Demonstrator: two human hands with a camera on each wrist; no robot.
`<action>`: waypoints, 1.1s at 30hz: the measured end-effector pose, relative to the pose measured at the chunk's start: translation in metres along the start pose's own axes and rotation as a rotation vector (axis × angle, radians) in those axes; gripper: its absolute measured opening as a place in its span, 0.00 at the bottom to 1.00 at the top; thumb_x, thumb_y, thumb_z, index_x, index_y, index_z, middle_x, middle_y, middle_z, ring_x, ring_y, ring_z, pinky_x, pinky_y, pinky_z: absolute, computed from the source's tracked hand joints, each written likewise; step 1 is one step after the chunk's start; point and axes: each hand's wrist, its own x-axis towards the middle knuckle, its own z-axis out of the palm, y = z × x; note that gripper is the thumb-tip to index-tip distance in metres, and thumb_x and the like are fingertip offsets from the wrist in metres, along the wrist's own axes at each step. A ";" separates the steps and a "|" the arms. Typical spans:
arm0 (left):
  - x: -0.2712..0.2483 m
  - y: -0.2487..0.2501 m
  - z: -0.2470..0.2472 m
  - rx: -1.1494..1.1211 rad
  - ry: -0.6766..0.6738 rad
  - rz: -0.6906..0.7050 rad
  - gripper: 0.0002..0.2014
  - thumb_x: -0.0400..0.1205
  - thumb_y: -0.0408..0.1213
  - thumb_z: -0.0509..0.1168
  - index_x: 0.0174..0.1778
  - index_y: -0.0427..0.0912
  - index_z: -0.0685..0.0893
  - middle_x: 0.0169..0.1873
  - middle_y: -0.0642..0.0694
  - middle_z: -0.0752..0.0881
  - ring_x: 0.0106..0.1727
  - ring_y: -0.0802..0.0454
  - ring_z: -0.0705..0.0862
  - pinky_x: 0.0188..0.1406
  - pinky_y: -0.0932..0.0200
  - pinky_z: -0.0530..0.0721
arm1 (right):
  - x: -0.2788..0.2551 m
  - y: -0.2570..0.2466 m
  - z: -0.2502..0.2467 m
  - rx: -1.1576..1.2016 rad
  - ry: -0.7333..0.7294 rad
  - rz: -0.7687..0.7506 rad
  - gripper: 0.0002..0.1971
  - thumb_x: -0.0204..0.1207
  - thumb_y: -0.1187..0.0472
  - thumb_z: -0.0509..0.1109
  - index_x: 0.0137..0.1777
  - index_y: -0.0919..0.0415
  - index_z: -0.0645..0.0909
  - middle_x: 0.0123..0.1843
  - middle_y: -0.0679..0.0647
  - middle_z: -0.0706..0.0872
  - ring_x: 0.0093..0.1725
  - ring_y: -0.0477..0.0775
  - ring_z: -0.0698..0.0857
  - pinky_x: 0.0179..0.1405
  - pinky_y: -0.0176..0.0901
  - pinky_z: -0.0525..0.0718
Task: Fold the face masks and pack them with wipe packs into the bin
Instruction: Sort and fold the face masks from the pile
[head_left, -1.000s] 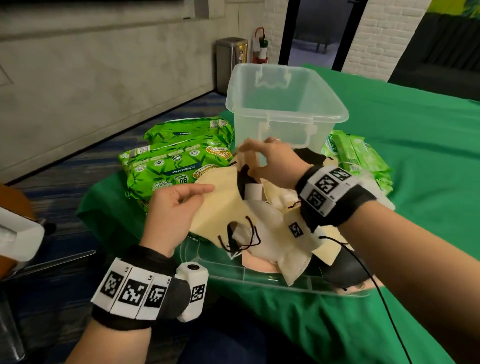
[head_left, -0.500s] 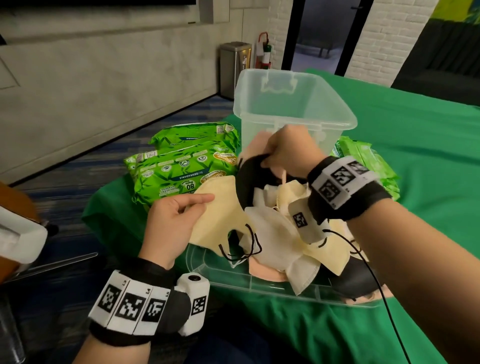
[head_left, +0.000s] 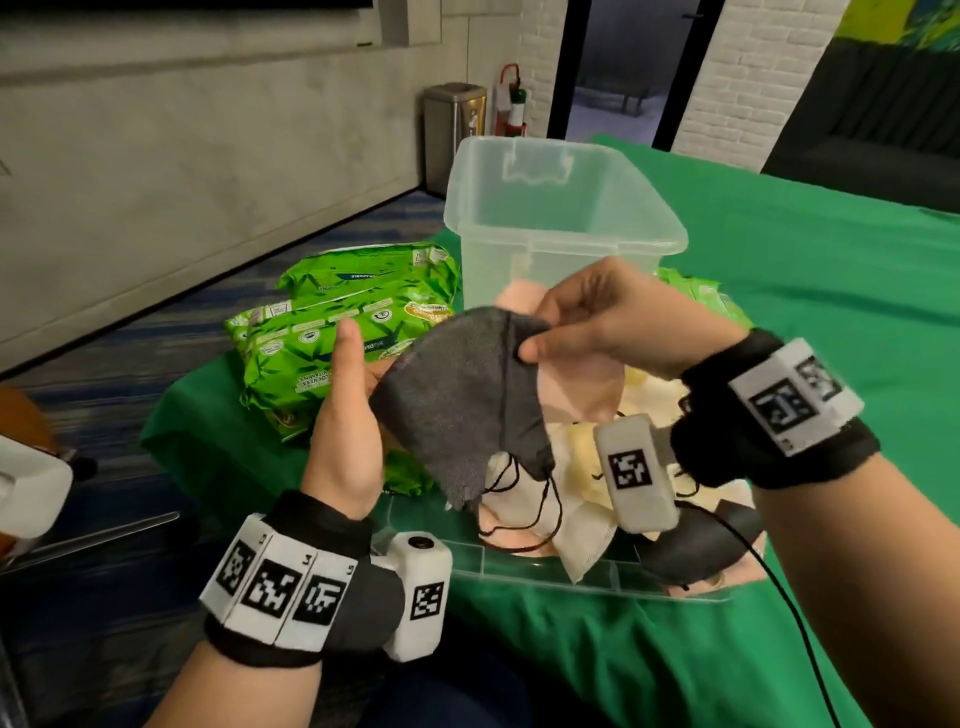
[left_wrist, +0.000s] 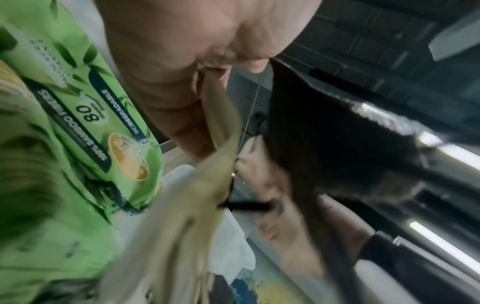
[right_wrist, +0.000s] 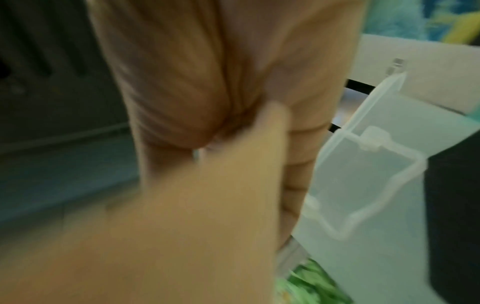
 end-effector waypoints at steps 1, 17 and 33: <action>0.000 0.001 0.002 0.009 -0.022 0.001 0.32 0.76 0.67 0.52 0.40 0.44 0.92 0.44 0.43 0.91 0.50 0.49 0.89 0.55 0.51 0.85 | 0.003 0.004 0.006 -0.077 0.022 0.029 0.13 0.61 0.62 0.80 0.33 0.73 0.83 0.29 0.60 0.82 0.28 0.50 0.76 0.31 0.40 0.75; 0.007 -0.006 -0.009 0.246 -0.024 0.191 0.25 0.74 0.14 0.63 0.51 0.52 0.81 0.39 0.54 0.91 0.45 0.58 0.88 0.52 0.58 0.86 | -0.006 0.020 -0.008 -0.052 0.425 0.002 0.11 0.70 0.78 0.67 0.40 0.61 0.85 0.33 0.55 0.83 0.20 0.37 0.72 0.22 0.26 0.71; 0.012 -0.003 -0.016 0.324 0.135 0.133 0.15 0.80 0.26 0.64 0.45 0.53 0.88 0.52 0.49 0.88 0.59 0.56 0.84 0.70 0.48 0.76 | -0.006 0.014 -0.017 0.135 0.489 -0.185 0.16 0.72 0.79 0.66 0.39 0.55 0.74 0.35 0.48 0.79 0.33 0.43 0.77 0.38 0.37 0.79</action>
